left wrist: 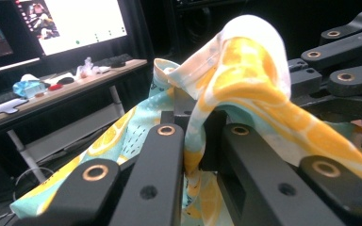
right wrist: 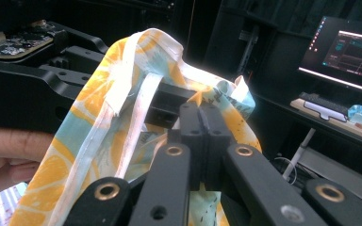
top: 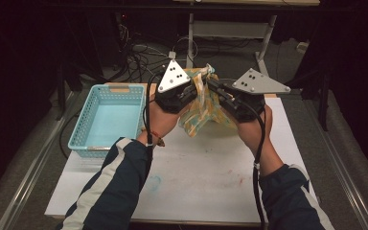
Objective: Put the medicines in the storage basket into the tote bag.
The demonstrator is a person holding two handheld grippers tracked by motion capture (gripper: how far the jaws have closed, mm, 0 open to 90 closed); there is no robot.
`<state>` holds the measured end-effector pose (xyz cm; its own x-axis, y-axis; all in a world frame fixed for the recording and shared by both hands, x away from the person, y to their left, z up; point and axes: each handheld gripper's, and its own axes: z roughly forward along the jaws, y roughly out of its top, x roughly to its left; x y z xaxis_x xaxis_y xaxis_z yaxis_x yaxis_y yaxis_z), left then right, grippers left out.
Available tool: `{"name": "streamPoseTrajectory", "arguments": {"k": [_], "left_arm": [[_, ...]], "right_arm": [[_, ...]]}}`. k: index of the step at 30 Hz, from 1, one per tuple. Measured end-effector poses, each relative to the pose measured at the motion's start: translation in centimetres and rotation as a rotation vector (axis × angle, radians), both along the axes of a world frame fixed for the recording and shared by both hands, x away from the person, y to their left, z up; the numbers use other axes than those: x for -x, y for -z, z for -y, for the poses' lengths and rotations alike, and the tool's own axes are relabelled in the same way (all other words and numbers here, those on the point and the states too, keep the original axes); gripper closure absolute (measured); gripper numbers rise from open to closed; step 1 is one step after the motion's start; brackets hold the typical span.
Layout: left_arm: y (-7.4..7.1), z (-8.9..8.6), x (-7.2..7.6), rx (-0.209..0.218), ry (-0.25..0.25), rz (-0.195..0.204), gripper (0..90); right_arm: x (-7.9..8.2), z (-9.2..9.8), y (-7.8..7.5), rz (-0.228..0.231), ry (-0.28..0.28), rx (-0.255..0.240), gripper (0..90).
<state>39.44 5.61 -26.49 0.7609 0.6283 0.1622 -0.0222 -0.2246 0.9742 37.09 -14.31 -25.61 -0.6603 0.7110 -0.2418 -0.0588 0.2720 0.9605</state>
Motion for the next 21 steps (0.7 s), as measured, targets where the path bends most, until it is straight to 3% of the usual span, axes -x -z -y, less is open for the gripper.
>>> {"name": "streamPoseTrajectory", "arguments": {"k": [3, 6, 9, 13, 17, 21], "left_arm": [[0.7, 0.4, -0.4, -0.014, -0.016, 0.011, 86.4], [1.5, 0.6, -1.0, -0.035, -0.050, 0.006, 74.4], [2.6, 0.4, -2.0, -0.075, -0.081, -0.017, 64.0], [4.1, 0.1, -3.1, -0.085, -0.102, -0.053, 52.9], [5.9, -0.2, -3.7, -0.121, -0.131, -0.099, 47.1], [7.9, -0.2, -3.6, -0.199, -0.143, -0.139, 40.4]], "right_arm": [[-0.2, 0.1, 0.5, 0.002, 0.012, 0.012, 90.0], [-0.7, 0.4, 1.3, -0.005, 0.036, 0.016, 90.0], [-1.5, 0.9, 2.2, -0.027, 0.063, 0.016, 90.0], [-2.9, 1.9, 3.3, -0.050, 0.119, 0.028, 90.0], [-4.2, 3.1, 4.5, -0.085, 0.173, 0.051, 90.0], [-5.4, 4.5, 6.0, -0.129, 0.226, 0.071, 90.0]]}}
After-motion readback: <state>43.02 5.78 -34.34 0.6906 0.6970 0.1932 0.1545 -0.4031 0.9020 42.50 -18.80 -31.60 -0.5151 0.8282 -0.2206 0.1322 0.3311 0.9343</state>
